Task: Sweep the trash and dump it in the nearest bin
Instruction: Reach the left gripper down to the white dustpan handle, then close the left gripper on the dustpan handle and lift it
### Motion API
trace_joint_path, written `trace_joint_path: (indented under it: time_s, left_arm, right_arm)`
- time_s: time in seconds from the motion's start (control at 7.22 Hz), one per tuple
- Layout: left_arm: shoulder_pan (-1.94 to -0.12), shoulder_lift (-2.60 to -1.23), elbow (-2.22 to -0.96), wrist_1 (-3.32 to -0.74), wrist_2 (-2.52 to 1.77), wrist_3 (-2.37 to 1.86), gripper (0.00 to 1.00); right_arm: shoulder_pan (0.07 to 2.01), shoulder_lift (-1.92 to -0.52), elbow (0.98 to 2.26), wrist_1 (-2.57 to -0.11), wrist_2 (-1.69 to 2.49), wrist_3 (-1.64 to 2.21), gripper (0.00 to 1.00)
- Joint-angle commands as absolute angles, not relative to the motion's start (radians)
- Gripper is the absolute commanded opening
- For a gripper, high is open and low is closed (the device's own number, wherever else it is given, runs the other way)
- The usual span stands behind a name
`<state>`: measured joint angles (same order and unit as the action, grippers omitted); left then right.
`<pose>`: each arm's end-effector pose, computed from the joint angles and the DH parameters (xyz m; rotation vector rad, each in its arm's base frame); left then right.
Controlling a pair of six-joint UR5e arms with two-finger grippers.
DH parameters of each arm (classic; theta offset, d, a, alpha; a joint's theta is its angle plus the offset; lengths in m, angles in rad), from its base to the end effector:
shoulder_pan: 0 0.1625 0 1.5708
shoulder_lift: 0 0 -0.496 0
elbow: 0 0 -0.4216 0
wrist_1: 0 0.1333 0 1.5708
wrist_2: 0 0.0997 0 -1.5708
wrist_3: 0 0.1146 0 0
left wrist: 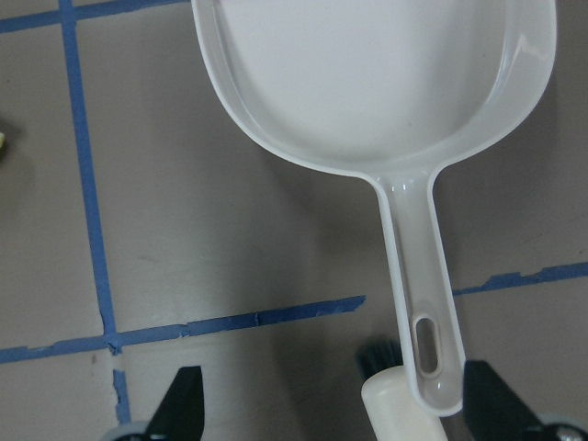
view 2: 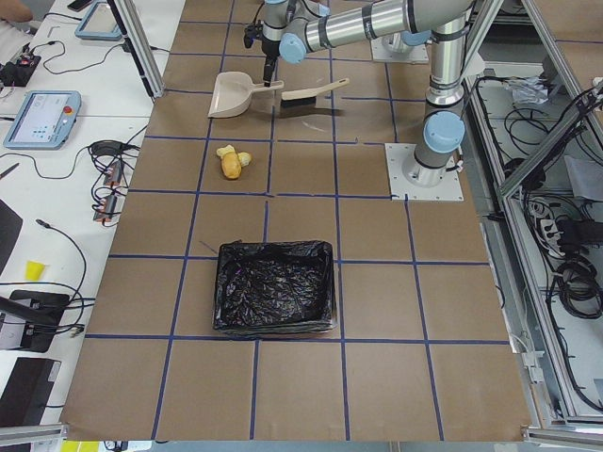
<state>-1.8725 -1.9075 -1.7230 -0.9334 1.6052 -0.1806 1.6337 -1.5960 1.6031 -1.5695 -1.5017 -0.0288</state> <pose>-0.3171 -0.5838 0.3341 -0.1854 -3.1249 0.2390 0.1729 -0.4979 0.5402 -0.1404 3.0694 0.0147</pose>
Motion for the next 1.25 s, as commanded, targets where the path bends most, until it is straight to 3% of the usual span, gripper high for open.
trace_joint_path:
  time_s: [0.0,0.55,0.69,0.83,1.11]
  left_arm:
    - [-1.891,-1.959,-1.782,-0.789,1.605,-0.218,1.00]
    - [-1.911,-2.000,-1.801,-0.732,1.537,-0.255,0.98]
    - [-1.911,-1.999,-1.799,-0.736,1.539,-0.253,0.92]
    - [-1.911,-2.000,-1.799,-0.738,1.543,-0.247,0.78]
    - [-1.911,-2.000,-1.796,-0.736,1.539,-0.242,0.33]
  right_arm:
    - [1.634,-1.597,1.603,-1.571,-1.502,-0.028,1.00]
    - [1.635,-1.594,1.601,-1.571,-1.500,-0.028,1.00]
    - [1.637,-1.591,1.601,-1.571,-1.500,-0.028,1.00]
    - [1.637,-1.591,1.603,-1.571,-1.500,-0.026,1.00]
    - [1.638,-1.591,1.603,-1.569,-1.496,-0.026,1.00]
